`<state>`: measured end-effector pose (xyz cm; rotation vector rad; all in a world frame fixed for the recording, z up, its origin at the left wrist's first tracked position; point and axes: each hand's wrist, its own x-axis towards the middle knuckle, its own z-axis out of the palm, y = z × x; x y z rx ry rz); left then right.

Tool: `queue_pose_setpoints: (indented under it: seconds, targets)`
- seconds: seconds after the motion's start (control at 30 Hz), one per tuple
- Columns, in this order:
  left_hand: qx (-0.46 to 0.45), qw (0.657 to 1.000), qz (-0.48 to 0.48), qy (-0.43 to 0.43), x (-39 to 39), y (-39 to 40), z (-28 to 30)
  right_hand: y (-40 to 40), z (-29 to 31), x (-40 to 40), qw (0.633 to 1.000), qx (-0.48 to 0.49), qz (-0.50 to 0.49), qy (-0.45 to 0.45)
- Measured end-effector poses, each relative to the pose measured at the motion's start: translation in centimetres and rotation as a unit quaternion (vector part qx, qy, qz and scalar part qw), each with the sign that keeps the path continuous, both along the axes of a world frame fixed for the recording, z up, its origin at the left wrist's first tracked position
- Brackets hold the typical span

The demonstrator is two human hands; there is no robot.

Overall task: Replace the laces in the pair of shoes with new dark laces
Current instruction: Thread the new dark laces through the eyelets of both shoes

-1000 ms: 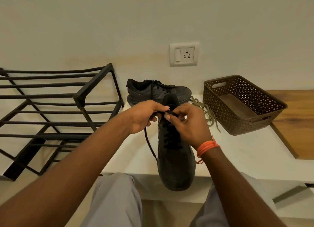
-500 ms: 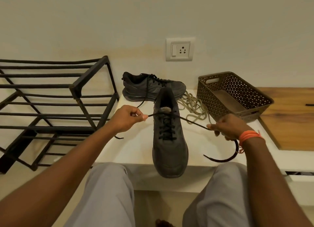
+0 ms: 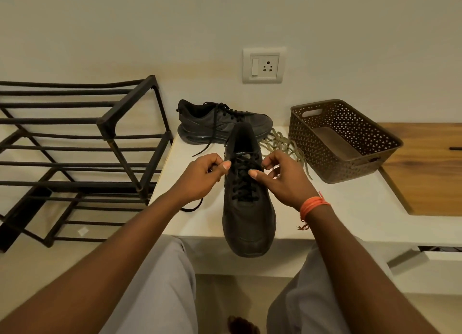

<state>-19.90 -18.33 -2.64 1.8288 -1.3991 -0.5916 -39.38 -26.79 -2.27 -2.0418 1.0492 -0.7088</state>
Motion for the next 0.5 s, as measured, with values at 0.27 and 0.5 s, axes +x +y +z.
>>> queue_pose_setpoints:
  seconds: [0.27, 0.5]
  targets:
    - [-0.019, 0.999, 0.032, 0.031, -1.0, -0.1, 0.4, -0.4, -0.2, 0.6, 0.998, 0.0, 0.048, -0.049]
    - [-0.005, 0.99, 0.131, 0.058, 0.1, 0.8, -0.3, -3.4, -0.2, -3.4, 0.985, 0.015, -0.006, 0.17]
